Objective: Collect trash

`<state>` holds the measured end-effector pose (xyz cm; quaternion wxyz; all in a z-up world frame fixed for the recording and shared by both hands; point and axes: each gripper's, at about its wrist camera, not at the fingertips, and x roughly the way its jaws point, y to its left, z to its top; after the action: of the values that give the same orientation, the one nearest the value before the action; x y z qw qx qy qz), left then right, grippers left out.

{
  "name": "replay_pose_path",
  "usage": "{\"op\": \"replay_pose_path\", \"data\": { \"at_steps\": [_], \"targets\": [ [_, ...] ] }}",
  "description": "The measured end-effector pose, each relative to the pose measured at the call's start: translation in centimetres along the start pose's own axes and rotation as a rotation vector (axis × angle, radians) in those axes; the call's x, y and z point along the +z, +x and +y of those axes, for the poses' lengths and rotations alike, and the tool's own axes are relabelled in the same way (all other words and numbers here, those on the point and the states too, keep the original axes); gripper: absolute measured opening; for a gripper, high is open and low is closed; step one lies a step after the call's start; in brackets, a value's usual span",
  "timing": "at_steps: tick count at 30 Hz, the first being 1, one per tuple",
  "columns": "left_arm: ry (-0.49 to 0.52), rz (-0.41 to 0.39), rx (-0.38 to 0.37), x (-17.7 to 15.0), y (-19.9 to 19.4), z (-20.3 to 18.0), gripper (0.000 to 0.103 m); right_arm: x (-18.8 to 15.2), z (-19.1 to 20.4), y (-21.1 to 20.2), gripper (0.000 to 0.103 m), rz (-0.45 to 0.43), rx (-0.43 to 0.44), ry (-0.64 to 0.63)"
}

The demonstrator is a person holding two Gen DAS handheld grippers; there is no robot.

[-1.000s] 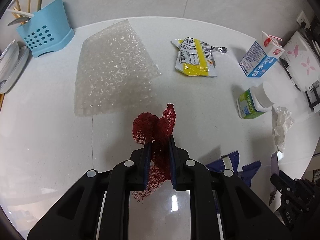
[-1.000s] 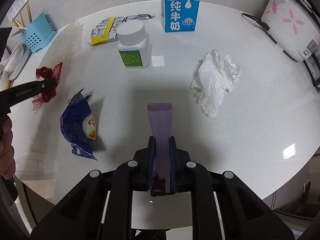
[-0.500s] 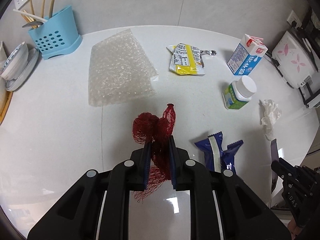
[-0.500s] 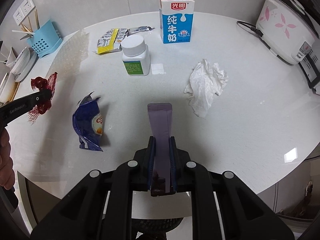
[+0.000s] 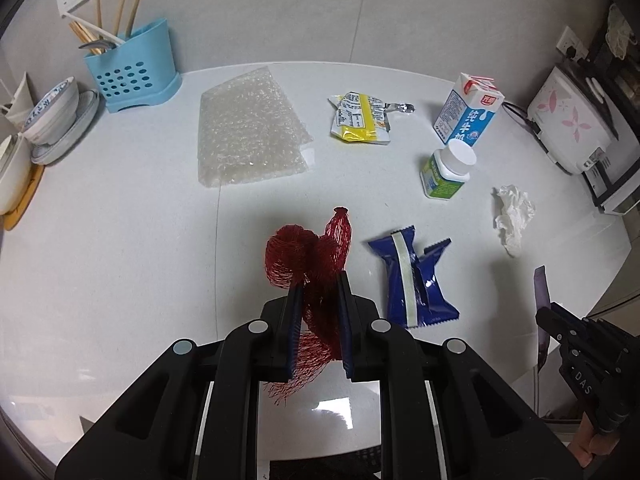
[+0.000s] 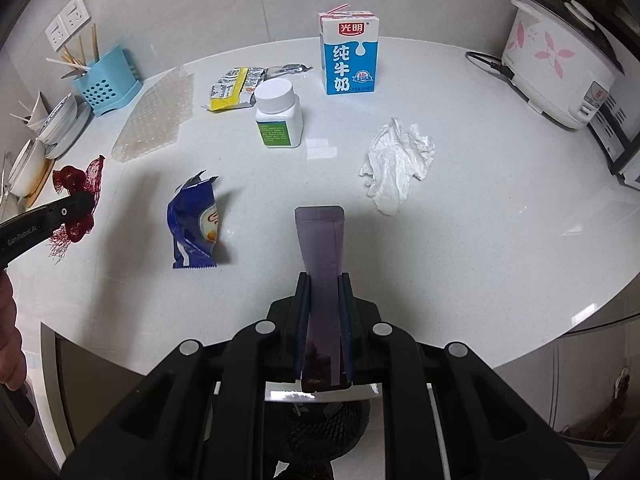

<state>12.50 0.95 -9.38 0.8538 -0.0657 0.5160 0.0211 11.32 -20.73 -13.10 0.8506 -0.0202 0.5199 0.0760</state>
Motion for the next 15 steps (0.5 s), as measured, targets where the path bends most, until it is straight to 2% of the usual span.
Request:
{"op": "replay_pose_path", "data": {
  "at_steps": [15],
  "targets": [
    [0.008,-0.035,-0.027,-5.4,-4.4,-2.3,0.015,-3.3,-0.6,-3.8,0.013,-0.056,0.022,-0.029]
  ]
}}
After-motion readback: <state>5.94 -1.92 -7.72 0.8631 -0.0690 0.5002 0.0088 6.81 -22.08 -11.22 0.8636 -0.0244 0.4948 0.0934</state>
